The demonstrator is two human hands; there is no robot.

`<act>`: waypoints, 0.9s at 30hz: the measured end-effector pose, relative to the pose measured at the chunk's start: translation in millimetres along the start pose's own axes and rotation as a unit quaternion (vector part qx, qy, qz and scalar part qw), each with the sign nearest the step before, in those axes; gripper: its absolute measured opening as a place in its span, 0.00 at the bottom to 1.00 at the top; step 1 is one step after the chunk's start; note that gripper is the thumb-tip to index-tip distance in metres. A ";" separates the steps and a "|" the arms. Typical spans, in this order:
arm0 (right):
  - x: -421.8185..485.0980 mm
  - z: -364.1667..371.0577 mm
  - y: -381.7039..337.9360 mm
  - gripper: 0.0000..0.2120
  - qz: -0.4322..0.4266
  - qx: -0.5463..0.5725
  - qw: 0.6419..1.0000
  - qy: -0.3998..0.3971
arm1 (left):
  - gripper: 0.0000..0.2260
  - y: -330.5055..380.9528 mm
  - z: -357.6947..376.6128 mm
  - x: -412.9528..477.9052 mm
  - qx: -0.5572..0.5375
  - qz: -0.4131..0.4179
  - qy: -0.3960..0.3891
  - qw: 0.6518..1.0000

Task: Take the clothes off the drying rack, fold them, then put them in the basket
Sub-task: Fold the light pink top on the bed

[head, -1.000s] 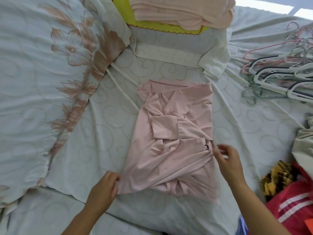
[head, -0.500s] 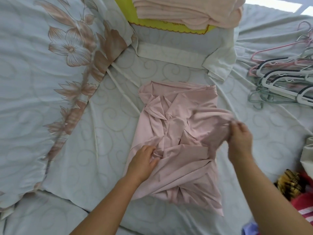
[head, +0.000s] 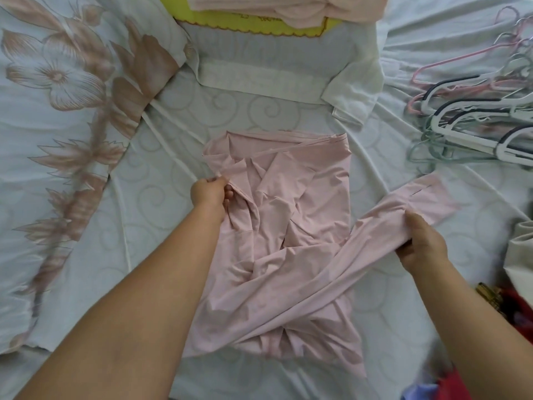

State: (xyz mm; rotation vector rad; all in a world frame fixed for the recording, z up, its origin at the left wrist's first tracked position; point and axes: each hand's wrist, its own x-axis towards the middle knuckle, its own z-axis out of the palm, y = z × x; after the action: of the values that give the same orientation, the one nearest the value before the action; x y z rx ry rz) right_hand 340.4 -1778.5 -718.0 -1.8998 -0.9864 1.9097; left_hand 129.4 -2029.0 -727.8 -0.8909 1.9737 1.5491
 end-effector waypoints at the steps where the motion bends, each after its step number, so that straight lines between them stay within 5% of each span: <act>1: -3.9 0.3 -3.3 0.03 -0.001 0.024 1.000 0.000 | 0.10 4.0 0.7 -7.2 -0.024 0.026 -0.003 0.999; 5: -19.9 -6.5 -11.0 0.09 -0.040 0.080 0.994 -0.063 | 0.10 30.4 24.7 -62.0 -0.048 0.180 -0.157 0.970; 8: -35.2 -15.8 -14.0 0.15 -0.056 0.138 0.980 -0.129 | 0.11 46.7 66.1 -90.3 -0.081 0.200 -0.241 0.946; 13: -61.5 -30.3 -25.0 0.11 -0.045 0.183 0.967 -0.175 | 0.02 5.3 80.5 -78.1 0.172 0.225 -0.236 0.930; 16: -74.7 -30.0 -31.4 0.11 -0.019 0.174 0.966 -0.190 | 0.10 -48.2 31.7 -103.4 0.240 0.307 -0.198 0.899; 18: -82.4 -27.8 -34.6 0.11 -0.025 0.181 0.961 -0.207 | 0.19 -82.2 -7.5 -125.8 0.261 0.299 -0.240 0.886; 20: -90.2 -22.8 -38.3 0.10 -0.046 0.197 0.955 -0.217 | 0.33 -118.7 -38.3 -137.7 0.344 0.313 -0.285 0.838; 23: -101.5 -8.5 -47.7 0.08 -0.099 0.222 0.943 -0.228 | 0.45 -161.5 -57.1 -143.7 0.452 0.426 -0.237 0.747; 27: -128.9 13.3 -64.8 0.09 -0.181 0.248 0.917 -0.255 | 0.31 -164.5 -50.2 -146.1 0.381 0.427 -0.197 0.796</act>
State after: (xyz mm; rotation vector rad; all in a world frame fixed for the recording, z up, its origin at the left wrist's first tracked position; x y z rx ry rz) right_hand 323.5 -1815.5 -578.9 -0.8885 -0.7946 2.1871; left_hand 350.6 -2073.0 -720.2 0.6959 2.4441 0.9453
